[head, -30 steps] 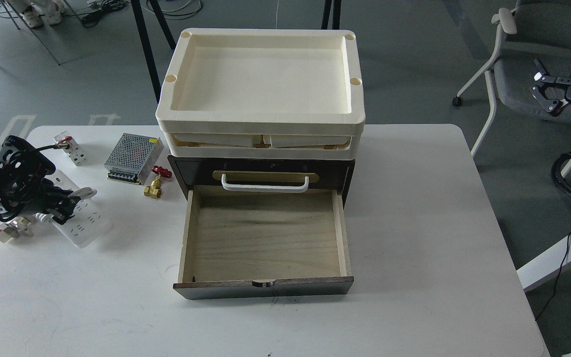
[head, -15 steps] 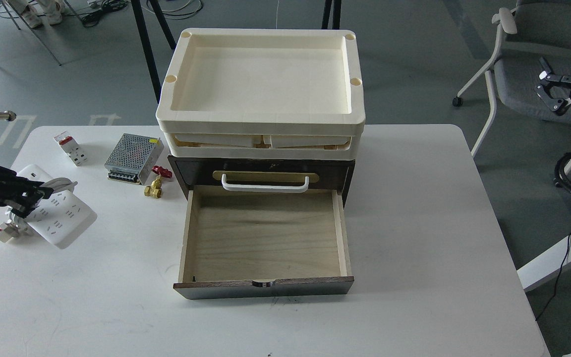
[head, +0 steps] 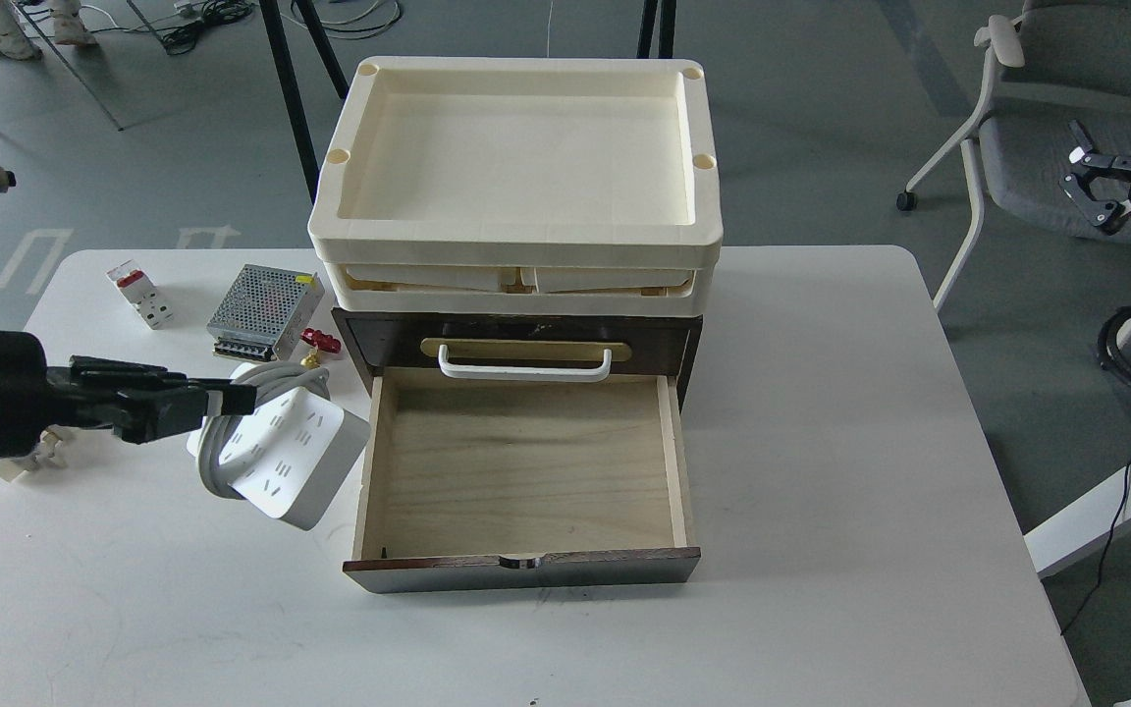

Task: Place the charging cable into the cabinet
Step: 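Carry the power strip with the left gripper over the open drawer, then lower the power strip into the drawer and open the left gripper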

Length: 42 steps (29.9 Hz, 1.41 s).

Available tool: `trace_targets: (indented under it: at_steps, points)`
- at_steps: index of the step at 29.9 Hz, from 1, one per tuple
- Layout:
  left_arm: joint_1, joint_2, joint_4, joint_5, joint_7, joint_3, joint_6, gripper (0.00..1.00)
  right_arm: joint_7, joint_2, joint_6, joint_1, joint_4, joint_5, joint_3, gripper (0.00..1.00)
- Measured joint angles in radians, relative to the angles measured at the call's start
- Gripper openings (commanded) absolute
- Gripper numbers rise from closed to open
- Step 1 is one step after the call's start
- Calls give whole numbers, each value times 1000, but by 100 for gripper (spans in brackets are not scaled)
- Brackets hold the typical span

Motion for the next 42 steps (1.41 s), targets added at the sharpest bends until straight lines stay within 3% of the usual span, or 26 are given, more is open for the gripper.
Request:
trace_targets:
  at_steps: [5, 10, 18, 32, 42]
  points:
    - [18, -175, 34, -141, -1, -11, 0, 1, 0, -1, 0, 0, -1, 0, 0, 100]
    - [120, -364, 114, -162, -1, -8, 0, 1, 0, -7, 0, -3, -2, 0, 0, 100]
    - [201, -535, 274, -167, -1, -12, 0, 1, 0, -8, 0, -9, -6, 0, 2, 100]
    - [266, -643, 543, -214, -1, -3, 0, 1, 0, -6, 0, -13, -7, 0, 3, 100]
    - [284, -650, 570, -219, -1, -11, 0, 2, 0, -7, 0, -14, -6, 0, 6, 100]
